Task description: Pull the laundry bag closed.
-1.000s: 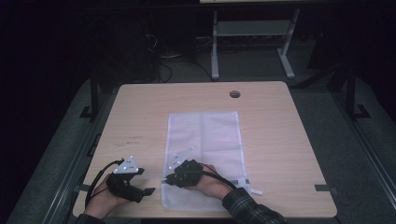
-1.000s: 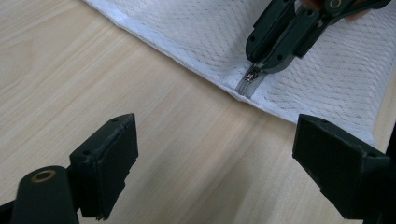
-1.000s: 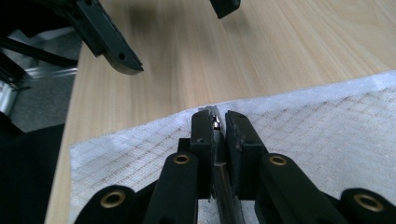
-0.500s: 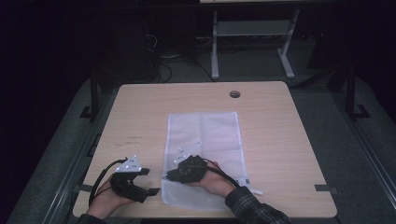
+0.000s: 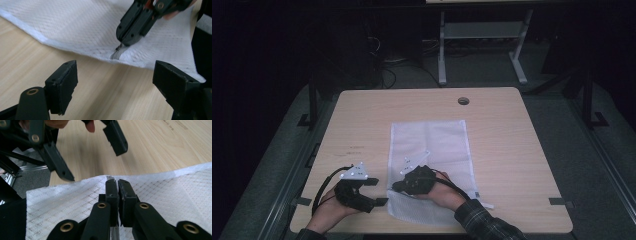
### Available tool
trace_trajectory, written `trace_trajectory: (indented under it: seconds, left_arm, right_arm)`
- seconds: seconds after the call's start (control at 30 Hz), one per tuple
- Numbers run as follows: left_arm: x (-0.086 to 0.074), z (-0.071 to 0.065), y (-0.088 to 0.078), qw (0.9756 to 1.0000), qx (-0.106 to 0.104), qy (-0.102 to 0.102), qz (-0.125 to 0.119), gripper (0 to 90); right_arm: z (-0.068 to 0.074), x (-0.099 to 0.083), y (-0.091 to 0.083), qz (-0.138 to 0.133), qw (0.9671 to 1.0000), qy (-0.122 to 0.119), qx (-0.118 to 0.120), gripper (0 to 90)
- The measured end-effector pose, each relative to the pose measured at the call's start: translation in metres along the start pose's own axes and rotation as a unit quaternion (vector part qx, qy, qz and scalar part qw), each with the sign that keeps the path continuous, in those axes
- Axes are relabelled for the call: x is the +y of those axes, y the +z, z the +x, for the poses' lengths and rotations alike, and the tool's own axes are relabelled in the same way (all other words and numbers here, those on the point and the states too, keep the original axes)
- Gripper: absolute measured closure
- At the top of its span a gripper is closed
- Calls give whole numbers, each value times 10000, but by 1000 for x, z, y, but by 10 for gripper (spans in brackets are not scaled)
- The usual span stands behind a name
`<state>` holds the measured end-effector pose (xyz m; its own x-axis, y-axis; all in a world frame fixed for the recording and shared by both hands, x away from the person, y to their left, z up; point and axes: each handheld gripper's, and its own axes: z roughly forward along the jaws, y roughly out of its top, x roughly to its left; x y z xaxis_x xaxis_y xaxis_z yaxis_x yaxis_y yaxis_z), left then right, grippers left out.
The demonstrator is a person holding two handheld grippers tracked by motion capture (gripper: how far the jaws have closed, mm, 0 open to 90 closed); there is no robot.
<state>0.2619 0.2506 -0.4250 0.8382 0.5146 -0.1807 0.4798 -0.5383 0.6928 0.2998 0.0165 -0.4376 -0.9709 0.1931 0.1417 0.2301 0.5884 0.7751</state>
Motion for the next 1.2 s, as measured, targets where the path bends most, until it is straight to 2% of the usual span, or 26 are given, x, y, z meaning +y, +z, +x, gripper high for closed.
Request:
trace_trajectory:
  seconds: [0.23,0.33,0.57,0.87,1.03,1.07,1.13,1.17,1.2]
  left_arm:
    - [8,-3,4,9999,-51,-114,41,196]
    - [12,-4,5,9998,-11,-192,7,197]
    - [16,-4,6,9998,33,-190,-64,194]
    - [9,-2,16,9992,15,-341,225,202]
    - [6,1,18,9984,-48,-434,346,239]
    - [5,2,20,9981,-147,-460,373,284]
    - [5,3,20,9979,-199,-489,372,349]
    - [5,4,21,9972,-329,-557,387,375]
    - [5,4,21,9968,-371,-578,398,405]
  right_arm:
    - [2,2,-1,23,9997,-146,-185,869]
    - [3,2,0,39,9997,-158,-184,869]
    - [4,2,2,55,9996,-170,-222,869]
    - [3,4,-2,-94,9998,-66,-181,869]
    - [2,4,-3,-129,9997,-61,-173,869]
    - [2,4,-4,-168,9997,-34,-144,869]
    - [2,5,-4,-187,9997,-40,-140,869]
    - [2,5,-4,-193,9997,-52,-144,869]
    - [2,5,-4,-196,9997,-54,-148,868]
